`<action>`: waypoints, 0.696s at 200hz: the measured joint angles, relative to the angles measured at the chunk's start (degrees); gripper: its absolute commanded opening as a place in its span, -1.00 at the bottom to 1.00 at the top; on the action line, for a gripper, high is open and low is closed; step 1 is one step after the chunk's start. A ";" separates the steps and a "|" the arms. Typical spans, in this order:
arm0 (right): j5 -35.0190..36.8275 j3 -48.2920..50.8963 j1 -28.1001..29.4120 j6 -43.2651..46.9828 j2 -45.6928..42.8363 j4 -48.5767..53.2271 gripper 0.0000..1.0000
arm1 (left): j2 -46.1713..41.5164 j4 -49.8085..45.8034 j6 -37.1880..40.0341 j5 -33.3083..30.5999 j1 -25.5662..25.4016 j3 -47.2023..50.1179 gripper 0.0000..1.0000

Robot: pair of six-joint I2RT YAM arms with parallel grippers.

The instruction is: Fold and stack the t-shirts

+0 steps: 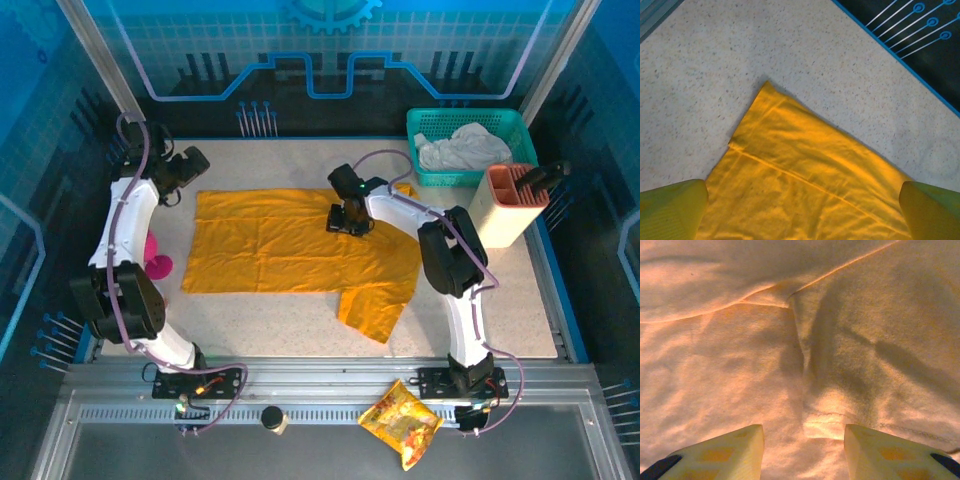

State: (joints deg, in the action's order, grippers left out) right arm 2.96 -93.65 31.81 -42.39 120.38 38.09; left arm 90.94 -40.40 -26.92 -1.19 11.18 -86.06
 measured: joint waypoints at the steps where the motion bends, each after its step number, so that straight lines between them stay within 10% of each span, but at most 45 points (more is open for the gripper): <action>1: 0.00 0.00 0.00 0.04 -0.09 0.00 -0.09 | -0.11 -0.13 -0.02 0.00 0.00 0.04 0.85; 43: -1.88 2.67 -3.50 7.50 -10.14 -0.98 -0.12 | -5.35 -10.29 -2.34 0.74 -0.04 2.36 0.45; 139: -11.93 18.67 -16.79 20.00 -25.77 -5.81 -0.16 | -13.29 -26.62 -13.49 -2.71 -1.77 22.53 0.32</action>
State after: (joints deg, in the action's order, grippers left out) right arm -8.97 -74.98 15.03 -22.39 94.61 32.27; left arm 77.65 -67.02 -40.40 -3.90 9.41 -63.53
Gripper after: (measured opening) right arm 0.423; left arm 0.664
